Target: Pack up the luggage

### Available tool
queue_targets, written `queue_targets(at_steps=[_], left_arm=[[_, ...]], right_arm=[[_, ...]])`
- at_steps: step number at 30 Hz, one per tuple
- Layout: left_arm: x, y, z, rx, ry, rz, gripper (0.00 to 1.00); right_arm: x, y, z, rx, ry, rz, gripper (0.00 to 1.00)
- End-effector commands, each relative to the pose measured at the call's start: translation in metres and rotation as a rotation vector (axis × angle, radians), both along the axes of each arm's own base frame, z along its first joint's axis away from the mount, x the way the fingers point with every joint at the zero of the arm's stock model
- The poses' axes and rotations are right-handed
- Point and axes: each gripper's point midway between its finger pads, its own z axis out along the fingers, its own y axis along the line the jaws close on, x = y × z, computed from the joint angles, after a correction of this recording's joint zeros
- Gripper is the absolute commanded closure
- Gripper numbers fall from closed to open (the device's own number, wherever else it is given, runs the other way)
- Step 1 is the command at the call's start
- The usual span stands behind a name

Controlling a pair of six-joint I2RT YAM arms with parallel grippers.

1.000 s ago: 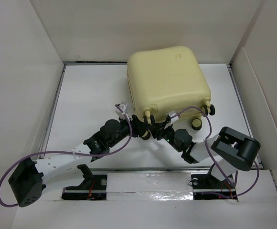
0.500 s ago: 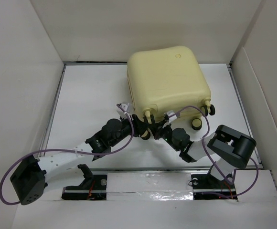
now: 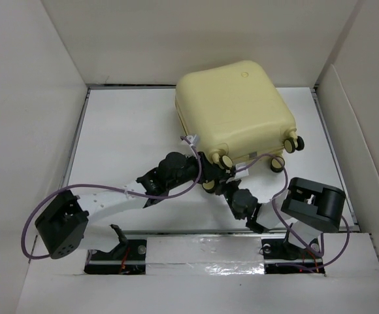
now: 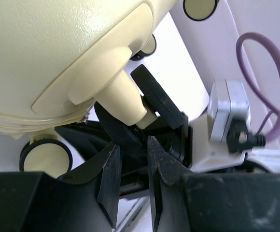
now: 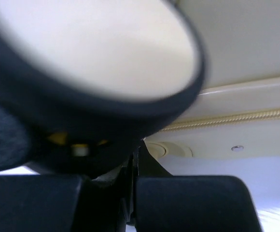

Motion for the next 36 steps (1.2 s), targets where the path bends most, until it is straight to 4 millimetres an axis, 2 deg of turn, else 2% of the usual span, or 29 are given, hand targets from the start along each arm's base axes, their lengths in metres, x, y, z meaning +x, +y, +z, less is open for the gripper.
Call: queue_targets(at_steps=[1, 4, 7, 8, 11, 12, 15, 18, 20, 21, 22, 24, 26, 28, 29, 30, 31, 32, 33, 34, 36], left_arm=[[0.024, -0.031, 0.122, -0.311, -0.217, 0.000, 0.98], [0.014, -0.045, 0.141, -0.343, -0.225, -0.044, 0.98], [0.010, -0.054, 0.151, -0.373, -0.196, -0.064, 0.98], [0.004, -0.058, 0.153, -0.390, -0.184, -0.091, 0.96], [-0.002, -0.067, 0.159, -0.429, -0.144, -0.136, 0.94], [-0.003, -0.069, 0.160, -0.437, -0.131, -0.148, 0.94], [-0.015, -0.076, 0.167, -0.468, -0.099, -0.206, 0.88], [-0.031, -0.078, 0.179, -0.489, -0.102, -0.243, 0.79], [-0.042, -0.082, 0.181, -0.488, -0.098, -0.271, 0.73], [-0.041, -0.083, 0.181, -0.488, -0.098, -0.272, 0.72], [-0.047, -0.086, 0.182, -0.488, -0.096, -0.283, 0.71], [-0.049, -0.089, 0.179, -0.485, -0.090, -0.283, 0.71], [-0.052, -0.092, 0.176, -0.491, -0.079, -0.292, 0.71], [-0.054, -0.093, 0.173, -0.493, -0.075, -0.307, 0.66], [-0.054, -0.092, 0.174, -0.490, -0.082, -0.304, 0.55], [-0.053, -0.091, 0.175, -0.485, -0.093, -0.298, 0.49], [-0.053, -0.086, 0.180, -0.484, -0.116, -0.287, 0.44], [-0.047, -0.083, 0.176, -0.452, -0.140, -0.248, 0.36], [-0.045, -0.078, 0.178, -0.443, -0.157, -0.229, 0.34], [-0.040, -0.067, 0.185, -0.444, -0.184, -0.201, 0.32], [-0.022, -0.048, 0.182, -0.402, -0.221, -0.120, 0.28]], right_arm=[[-0.018, 0.021, 0.088, 0.339, -0.205, 0.029, 1.00], [-0.021, 0.030, 0.088, 0.334, -0.211, 0.038, 1.00], [-0.025, 0.047, 0.098, 0.332, -0.244, 0.072, 1.00], [-0.028, 0.058, 0.109, 0.351, -0.264, 0.090, 1.00], [-0.034, 0.076, 0.123, 0.333, -0.313, 0.125, 1.00], [-0.036, 0.085, 0.133, 0.345, -0.334, 0.136, 1.00], [-0.034, 0.095, 0.146, 0.358, -0.366, 0.142, 1.00], [-0.032, 0.107, 0.145, 0.334, -0.387, 0.149, 1.00], [-0.029, 0.123, 0.149, 0.354, -0.404, 0.184, 1.00], [-0.029, 0.129, 0.150, 0.361, -0.404, 0.196, 1.00], [-0.029, 0.139, 0.159, 0.413, -0.403, 0.213, 1.00], [-0.028, 0.153, 0.153, 0.411, -0.398, 0.236, 1.00], [-0.028, 0.151, 0.155, 0.452, -0.387, 0.232, 1.00], [-0.032, 0.144, 0.152, 0.468, -0.357, 0.224, 1.00], [-0.035, 0.137, 0.139, 0.436, -0.333, 0.212, 1.00], [-0.037, 0.127, 0.140, 0.443, -0.320, 0.188, 0.98], [-0.035, 0.117, 0.136, 0.436, -0.303, 0.154, 0.81], [-0.038, 0.109, 0.130, 0.434, -0.279, 0.134, 0.72], [-0.039, 0.099, 0.117, 0.401, -0.260, 0.130, 0.63], [-0.041, 0.092, 0.119, 0.408, -0.257, 0.125, 0.47], [-0.050, 0.083, 0.105, 0.382, -0.224, 0.137, 0.38]])
